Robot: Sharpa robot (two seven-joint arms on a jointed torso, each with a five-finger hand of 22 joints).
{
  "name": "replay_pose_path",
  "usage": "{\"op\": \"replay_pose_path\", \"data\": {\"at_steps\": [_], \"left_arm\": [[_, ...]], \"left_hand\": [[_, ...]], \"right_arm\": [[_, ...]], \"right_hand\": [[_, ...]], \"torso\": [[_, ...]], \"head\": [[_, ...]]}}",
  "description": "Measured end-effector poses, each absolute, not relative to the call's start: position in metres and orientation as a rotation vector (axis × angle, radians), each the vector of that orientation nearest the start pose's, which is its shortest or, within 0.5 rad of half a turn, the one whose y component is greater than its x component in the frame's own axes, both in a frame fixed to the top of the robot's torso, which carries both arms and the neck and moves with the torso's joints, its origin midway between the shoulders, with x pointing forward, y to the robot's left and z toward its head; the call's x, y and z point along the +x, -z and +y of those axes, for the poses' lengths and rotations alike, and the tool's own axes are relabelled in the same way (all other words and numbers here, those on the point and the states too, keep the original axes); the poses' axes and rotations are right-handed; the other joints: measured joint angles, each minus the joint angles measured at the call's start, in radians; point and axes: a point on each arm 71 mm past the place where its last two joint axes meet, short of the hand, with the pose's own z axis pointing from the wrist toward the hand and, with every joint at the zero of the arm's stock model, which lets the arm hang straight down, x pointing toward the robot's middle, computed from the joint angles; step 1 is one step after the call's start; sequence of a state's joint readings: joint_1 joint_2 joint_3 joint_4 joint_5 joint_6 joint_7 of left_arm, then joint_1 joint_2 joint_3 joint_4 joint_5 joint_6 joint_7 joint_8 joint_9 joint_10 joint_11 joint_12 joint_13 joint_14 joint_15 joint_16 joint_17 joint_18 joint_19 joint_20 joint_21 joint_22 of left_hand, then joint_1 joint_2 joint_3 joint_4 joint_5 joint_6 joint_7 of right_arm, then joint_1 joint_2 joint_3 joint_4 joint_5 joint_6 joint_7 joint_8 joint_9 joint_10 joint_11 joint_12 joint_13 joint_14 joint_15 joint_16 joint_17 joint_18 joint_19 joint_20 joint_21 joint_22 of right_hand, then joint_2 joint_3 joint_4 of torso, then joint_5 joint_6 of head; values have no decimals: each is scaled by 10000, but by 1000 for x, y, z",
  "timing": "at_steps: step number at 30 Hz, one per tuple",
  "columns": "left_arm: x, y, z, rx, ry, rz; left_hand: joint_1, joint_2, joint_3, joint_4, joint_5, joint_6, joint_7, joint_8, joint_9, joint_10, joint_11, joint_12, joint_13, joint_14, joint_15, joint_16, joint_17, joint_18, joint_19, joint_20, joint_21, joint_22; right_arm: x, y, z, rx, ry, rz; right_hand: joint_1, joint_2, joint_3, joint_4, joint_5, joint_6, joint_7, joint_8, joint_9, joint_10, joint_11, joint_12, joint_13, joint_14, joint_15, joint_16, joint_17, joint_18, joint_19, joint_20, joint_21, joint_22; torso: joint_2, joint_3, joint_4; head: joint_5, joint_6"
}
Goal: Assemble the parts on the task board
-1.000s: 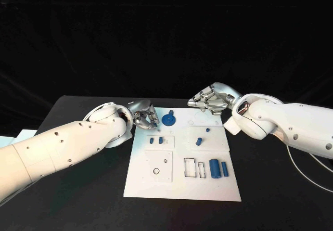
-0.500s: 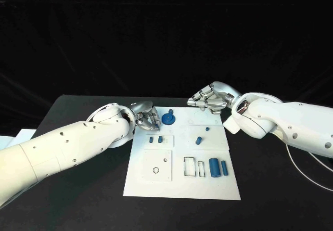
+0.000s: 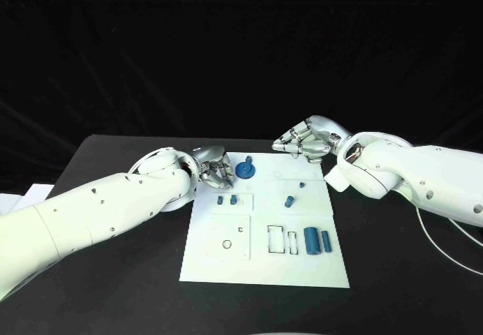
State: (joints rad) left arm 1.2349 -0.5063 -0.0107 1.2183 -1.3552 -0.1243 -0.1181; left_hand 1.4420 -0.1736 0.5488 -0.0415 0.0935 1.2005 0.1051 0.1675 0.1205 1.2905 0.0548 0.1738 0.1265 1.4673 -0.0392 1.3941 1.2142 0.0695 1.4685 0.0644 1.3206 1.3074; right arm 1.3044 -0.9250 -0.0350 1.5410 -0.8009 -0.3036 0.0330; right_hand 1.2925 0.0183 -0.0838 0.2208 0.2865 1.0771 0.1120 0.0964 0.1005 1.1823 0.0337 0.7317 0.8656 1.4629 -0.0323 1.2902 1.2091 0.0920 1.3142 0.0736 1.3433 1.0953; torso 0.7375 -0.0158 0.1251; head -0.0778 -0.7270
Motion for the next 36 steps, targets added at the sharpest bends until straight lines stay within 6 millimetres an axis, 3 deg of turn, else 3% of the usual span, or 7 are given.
{"op": "replay_pose_path", "data": {"at_steps": [5, 27, 36], "left_arm": [[538, 185, 106, 1639, 7103, 18202], [540, 188, 104, 1722, 6982, 18265], [539, 188, 103, 1763, 6992, 18279]], "left_hand": [[-3, 2, 0, 0, 0, 0, 0, -1, -2, 0, 0, -1, 9, 0, 0, 0, 0, 1, 0, 0, 0, 0], [-60, 53, -3, 0, -13, 35, 37, -91, -2, 0, 0, -34, 37, 0, 0, 0, -19, 1, 0, 0, 0, 0], [-168, 48, -62, -48, -51, 35, 36, -93, -2, 38, -38, -35, 86, 0, 0, 0, -53, 1, 0, 0, 0, -1]], "right_arm": [[499, 133, -238, 3982, -9981, 16571], [500, 133, -237, 3960, -10011, 16573], [500, 133, -236, 3954, -10018, 16573]], "right_hand": [[0, 0, 0, 0, 0, 0, 0, 0, -1, 0, 0, 0, 1, 0, 0, 0, 1, 0, 0, 0, 0, 0], [2, 2, 0, 0, 0, 0, 0, 0, -3, 0, 0, 0, -5, 0, 0, 0, 1, 0, 0, 0, -11, 0], [40, 40, 0, 0, 0, 0, 0, 0, -4, 0, 0, 0, -29, 0, 0, 0, 1, 0, 0, 0, -38, 0]], "torso": [[-5, -3, 0], [-4, -10, -4], [-7, -8, 4]], "head": [[-62, -57], [-106, -166], [-77, -123]]}}
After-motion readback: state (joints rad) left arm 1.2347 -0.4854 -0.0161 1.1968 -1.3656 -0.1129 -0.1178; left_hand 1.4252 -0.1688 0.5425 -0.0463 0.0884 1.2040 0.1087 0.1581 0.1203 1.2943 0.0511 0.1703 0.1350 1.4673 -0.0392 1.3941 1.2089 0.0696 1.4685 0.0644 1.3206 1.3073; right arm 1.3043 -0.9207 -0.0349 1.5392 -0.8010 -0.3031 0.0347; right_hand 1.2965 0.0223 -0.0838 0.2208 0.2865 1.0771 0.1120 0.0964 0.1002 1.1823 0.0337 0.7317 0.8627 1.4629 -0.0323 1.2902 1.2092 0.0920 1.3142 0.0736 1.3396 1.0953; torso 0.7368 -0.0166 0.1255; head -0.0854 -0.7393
